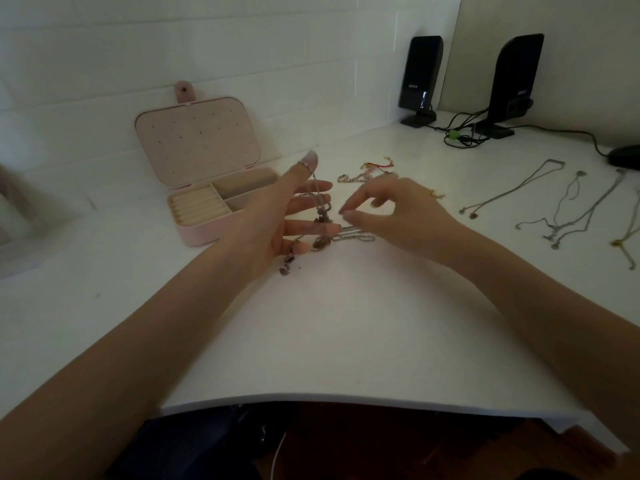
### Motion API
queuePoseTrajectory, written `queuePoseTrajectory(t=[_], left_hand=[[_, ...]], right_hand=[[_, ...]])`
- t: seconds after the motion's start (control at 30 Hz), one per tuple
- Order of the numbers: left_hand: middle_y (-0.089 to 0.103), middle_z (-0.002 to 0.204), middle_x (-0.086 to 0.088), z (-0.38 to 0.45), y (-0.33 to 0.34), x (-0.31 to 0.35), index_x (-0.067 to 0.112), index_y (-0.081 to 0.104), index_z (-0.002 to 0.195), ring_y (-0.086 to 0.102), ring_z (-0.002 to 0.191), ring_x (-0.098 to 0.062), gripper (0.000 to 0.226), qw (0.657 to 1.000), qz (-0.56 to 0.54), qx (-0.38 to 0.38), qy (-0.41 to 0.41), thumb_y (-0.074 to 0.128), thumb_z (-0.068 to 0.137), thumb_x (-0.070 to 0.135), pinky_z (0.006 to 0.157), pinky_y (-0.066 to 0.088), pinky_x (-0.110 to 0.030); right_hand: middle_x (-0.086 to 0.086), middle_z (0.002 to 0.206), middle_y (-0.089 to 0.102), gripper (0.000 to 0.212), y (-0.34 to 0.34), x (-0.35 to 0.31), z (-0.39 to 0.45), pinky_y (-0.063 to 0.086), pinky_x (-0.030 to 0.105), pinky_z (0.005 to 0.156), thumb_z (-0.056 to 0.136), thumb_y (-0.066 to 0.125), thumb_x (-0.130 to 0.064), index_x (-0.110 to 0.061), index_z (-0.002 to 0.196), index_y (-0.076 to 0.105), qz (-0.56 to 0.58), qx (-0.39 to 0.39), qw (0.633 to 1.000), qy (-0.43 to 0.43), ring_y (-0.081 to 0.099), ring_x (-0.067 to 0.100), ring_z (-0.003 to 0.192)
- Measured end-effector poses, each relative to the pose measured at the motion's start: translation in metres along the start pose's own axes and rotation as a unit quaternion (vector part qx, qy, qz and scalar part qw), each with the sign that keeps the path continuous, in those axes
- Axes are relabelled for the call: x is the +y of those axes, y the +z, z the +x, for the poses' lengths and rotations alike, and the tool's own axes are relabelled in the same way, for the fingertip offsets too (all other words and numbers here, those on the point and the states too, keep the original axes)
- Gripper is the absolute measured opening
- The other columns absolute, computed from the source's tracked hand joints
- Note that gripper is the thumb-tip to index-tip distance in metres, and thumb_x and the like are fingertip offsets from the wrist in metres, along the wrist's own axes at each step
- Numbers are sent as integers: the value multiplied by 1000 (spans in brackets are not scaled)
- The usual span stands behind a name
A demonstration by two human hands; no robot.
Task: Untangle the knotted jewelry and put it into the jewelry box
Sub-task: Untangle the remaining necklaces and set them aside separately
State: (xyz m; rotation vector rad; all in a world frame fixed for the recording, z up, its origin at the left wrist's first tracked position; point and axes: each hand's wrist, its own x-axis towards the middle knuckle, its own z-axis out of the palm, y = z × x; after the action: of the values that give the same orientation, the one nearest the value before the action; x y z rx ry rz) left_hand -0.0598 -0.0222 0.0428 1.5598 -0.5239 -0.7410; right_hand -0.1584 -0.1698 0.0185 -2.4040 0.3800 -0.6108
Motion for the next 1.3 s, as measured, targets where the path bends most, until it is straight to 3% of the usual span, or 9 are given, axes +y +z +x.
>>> queuePoseTrajectory(t=[0.1, 0.2, 0.33, 0.47, 0.7, 0.87, 1.1, 1.2, 1.3], left_hand=[[71, 109, 8, 1, 0, 0, 26, 67, 105, 71, 77, -18, 50, 1000, 13, -12, 1, 45, 84, 66, 38, 43, -18], [71, 108, 8, 2, 0, 0, 26, 67, 105, 71, 74, -17, 51, 1000, 13, -21, 3, 45, 82, 66, 38, 42, -18], [72, 105, 8, 4, -1, -2, 25, 66, 104, 70, 67, -14, 42, 1000, 7, -10, 6, 49, 87, 59, 38, 37, -16], [72, 100, 5, 9, -3, -6, 23, 67, 100, 61, 51, -10, 23, 1000, -7, 5, 4, 54, 93, 39, 34, 28, -14], [66, 78, 5, 10, -2, -9, 17, 68, 90, 48, 43, -8, 22, 1000, 16, -16, -13, 46, 89, 14, 35, 20, -13], [60, 68, 2, 7, 3, -15, 17, 66, 83, 44, 44, -5, 5, 987, 130, 12, 89, 68, 86, 20, 37, 26, -15], [47, 52, 14, 19, -1, -29, 31, 68, 63, 39, 50, -2, 21, 946, 241, 20, 217, 76, 78, 19, 53, 32, -22], [38, 44, 14, 18, -1, -30, 27, 67, 66, 34, 46, -3, 17, 932, 277, 23, 231, 75, 79, 20, 51, 28, -22], [42, 49, 13, 18, -4, -29, 24, 66, 68, 37, 47, -2, 15, 922, 296, 62, 244, 72, 81, 22, 50, 28, -18]], right_hand=[[-17, 94, 63, 15, 11, -6, -1, 46, 33, 87, 72, 67, -49, -37, 82, 69, 24, -41, 999, -18, 56, 7, 88], [-16, 81, 63, 3, 13, -7, -1, 45, 25, 74, 81, 72, -28, -25, 80, 70, 60, -43, 997, -20, 54, 7, 71], [-15, 66, 59, 10, 10, -8, -1, 42, 18, 59, 84, 68, -14, -19, 76, 66, 142, -11, 990, 1, 51, 7, 62], [-3, 74, 66, 8, 3, -9, 1, 45, 18, 63, 87, 67, -15, -17, 80, 65, 230, -2, 971, 60, 57, 3, 62], [0, 77, 65, 13, -2, -11, 1, 46, 26, 68, 90, 63, -13, -17, 78, 60, 335, -23, 936, 107, 59, 11, 69], [-1, 76, 64, 12, 0, -14, 1, 46, 21, 63, 93, 58, -12, -13, 82, 60, 407, -57, 903, 126, 59, 10, 68], [0, 73, 67, 19, -8, -14, 3, 50, 22, 61, 95, 48, -16, -15, 77, 56, 561, -64, 800, 205, 65, 14, 71], [-2, 64, 61, 21, -13, -14, 2, 48, 23, 61, 95, 45, -17, -15, 75, 52, 562, -60, 801, 199, 62, 15, 64], [-6, 55, 42, 19, -18, -14, 1, 34, 22, 55, 95, 45, -18, -17, 77, 49, 545, -57, 816, 186, 40, 10, 48]])
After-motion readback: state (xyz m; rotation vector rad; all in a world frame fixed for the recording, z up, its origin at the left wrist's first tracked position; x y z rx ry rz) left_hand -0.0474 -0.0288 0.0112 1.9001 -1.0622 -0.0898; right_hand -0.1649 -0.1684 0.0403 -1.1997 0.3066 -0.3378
